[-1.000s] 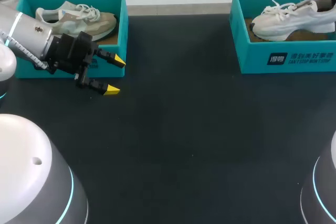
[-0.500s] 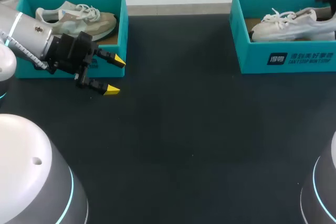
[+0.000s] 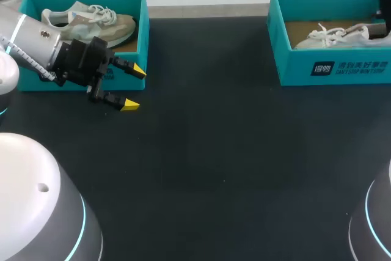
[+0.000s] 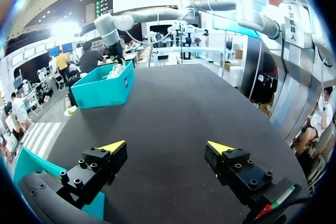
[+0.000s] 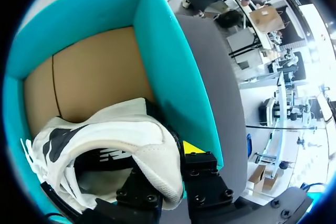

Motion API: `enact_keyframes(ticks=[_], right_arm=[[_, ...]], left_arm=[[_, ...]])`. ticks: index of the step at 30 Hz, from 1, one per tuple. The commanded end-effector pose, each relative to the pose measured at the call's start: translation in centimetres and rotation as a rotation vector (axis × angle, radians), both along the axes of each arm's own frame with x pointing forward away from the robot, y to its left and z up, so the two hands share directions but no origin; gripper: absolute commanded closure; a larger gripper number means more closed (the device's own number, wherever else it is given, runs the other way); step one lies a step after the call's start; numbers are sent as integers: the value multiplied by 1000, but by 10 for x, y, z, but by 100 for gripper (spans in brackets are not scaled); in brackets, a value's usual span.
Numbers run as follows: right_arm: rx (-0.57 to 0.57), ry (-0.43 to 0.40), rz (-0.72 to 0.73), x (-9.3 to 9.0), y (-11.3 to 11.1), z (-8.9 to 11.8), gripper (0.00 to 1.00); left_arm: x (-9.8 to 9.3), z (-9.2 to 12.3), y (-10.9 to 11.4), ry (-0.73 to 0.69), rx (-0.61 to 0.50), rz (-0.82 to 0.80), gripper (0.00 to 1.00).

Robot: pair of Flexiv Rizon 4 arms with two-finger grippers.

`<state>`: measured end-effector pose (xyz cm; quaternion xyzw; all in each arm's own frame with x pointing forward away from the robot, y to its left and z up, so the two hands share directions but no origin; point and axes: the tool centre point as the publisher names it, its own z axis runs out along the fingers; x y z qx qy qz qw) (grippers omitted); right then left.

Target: Take the shoe out of the shoebox, open the shoe tongue, remove and reinsert the insole, then place the shoe into the shoebox

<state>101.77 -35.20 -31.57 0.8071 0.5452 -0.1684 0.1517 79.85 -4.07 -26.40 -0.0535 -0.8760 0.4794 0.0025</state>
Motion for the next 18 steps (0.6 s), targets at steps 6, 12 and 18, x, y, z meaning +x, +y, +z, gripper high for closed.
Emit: enact_keyframes(ticks=[6,12,18], right_arm=[[5,-7,7,-4,-8,-22,100],[20,4,8,0,-11,-31,100],[31,1,7,1,-12,-36,89]], left_arm=[[0,0,0,1,3,-2,0],[0,0,0,1,3,-2,0],[0,0,0,1,3,-2,0]])
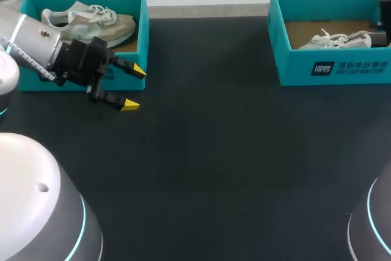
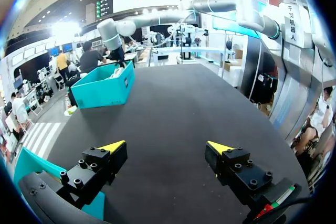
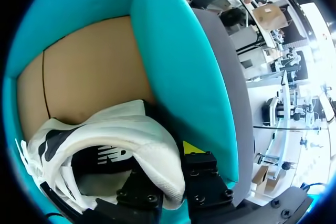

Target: Take the shoe out of the shoebox, open the shoe tongue, remove and reinsert the insole, then place the shoe into the shoebox

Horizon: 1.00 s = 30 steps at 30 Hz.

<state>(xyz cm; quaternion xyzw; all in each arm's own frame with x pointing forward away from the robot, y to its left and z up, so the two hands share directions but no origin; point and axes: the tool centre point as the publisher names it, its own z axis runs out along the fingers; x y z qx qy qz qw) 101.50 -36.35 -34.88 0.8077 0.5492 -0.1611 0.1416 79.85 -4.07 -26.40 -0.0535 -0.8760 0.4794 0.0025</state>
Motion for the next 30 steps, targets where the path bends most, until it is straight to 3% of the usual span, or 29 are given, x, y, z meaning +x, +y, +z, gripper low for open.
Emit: enact_keyframes(ticks=[1,6,12,15,16,18,30], right_arm=[[7,0,4,4,-1,-3,85],[13,-10,-3,6,-4,-4,64],[11,-15,-1,7,-4,0,65],[7,-32,-14,5,-3,11,57],[24,-51,-15,4,-2,16,52],[59,-95,-27,5,-1,25,0],[155,-187,50,-7,29,87,0]], left_arm=[[0,0,0,1,3,-2,0],[0,0,0,1,3,-2,0],[0,0,0,1,3,-2,0],[0,0,0,1,3,-2,0],[0,0,0,1,3,-2,0],[0,0,0,1,3,-2,0],[0,0,0,1,3,-2,0]])
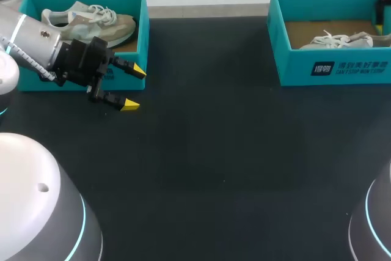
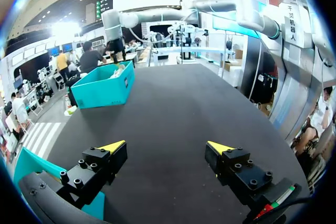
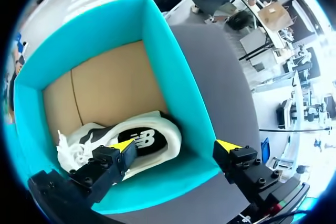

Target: Take the shoe out of the shoebox, open the shoe tongue, remove and reinsert the insole, then place the shoe into the shoebox

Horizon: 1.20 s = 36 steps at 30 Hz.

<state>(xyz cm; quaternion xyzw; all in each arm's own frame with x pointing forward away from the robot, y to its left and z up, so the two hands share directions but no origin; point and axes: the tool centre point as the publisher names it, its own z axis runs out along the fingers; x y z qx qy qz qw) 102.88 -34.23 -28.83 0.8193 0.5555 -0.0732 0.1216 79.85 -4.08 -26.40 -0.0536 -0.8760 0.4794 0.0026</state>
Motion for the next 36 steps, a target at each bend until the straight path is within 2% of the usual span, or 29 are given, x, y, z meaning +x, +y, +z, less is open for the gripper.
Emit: enact_keyframes(ticks=[1,4,9,18,20,22,24,27,35,36], right_arm=[[31,-71,45,-23,12,32,0],[64,-92,56,-31,28,48,0],[86,-79,56,-52,50,55,0],[83,-87,39,-54,51,55,0],[83,-87,39,-54,51,55,0],[83,-87,39,-54,51,55,0],[83,-87,39,-54,51,55,0],[83,-87,39,-54,51,55,0],[83,-87,39,-54,51,55,0],[83,-87,39,-54,51,55,0]], left_arm=[[0,0,0,1,3,-2,0],[0,0,0,1,3,-2,0],[0,0,0,1,3,-2,0],[0,0,0,1,3,-2,0],[5,27,6,-103,-87,-183,0],[12,46,14,-193,-106,-306,0],[21,58,19,-289,-48,-410,0],[36,65,25,-400,101,-496,0],[63,68,56,-651,510,-797,0],[63,68,56,-651,510,-797,0]])
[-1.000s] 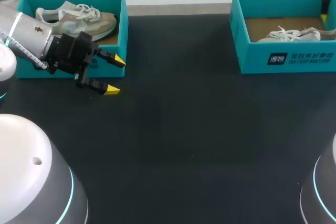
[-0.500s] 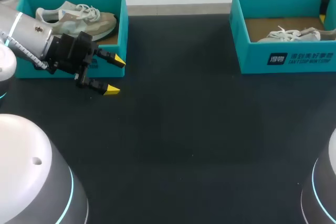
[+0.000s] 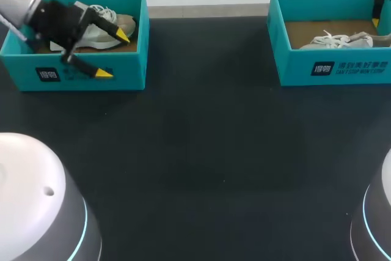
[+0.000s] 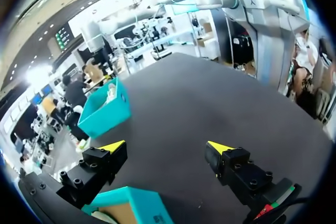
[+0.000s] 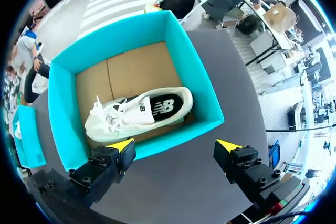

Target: Take the shoe out of the shoebox, open the shoe tongue, remove and reinsert the insole, then place the shoe into the shoebox

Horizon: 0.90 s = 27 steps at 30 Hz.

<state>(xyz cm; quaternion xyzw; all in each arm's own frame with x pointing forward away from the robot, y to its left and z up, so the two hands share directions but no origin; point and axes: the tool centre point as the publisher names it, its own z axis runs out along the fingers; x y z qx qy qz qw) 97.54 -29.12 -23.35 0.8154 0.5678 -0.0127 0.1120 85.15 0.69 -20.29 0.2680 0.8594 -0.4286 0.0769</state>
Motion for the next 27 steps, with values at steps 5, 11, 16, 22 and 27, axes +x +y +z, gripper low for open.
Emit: enact_keyframes(ticks=[5,11,16,22,27], right_arm=[[0,-2,1,-1,0,0,0],[0,-2,1,-1,0,0,0],[0,-2,1,-1,0,0,0],[0,-2,1,-1,0,0,0],[0,-2,1,-1,0,0,0]], left_arm=[[10,7,8,-362,465,-424,0],[10,7,8,-362,465,-424,0],[10,7,8,-362,465,-424,0],[20,11,16,-373,435,-475,0],[52,18,44,-418,382,-546,0]])
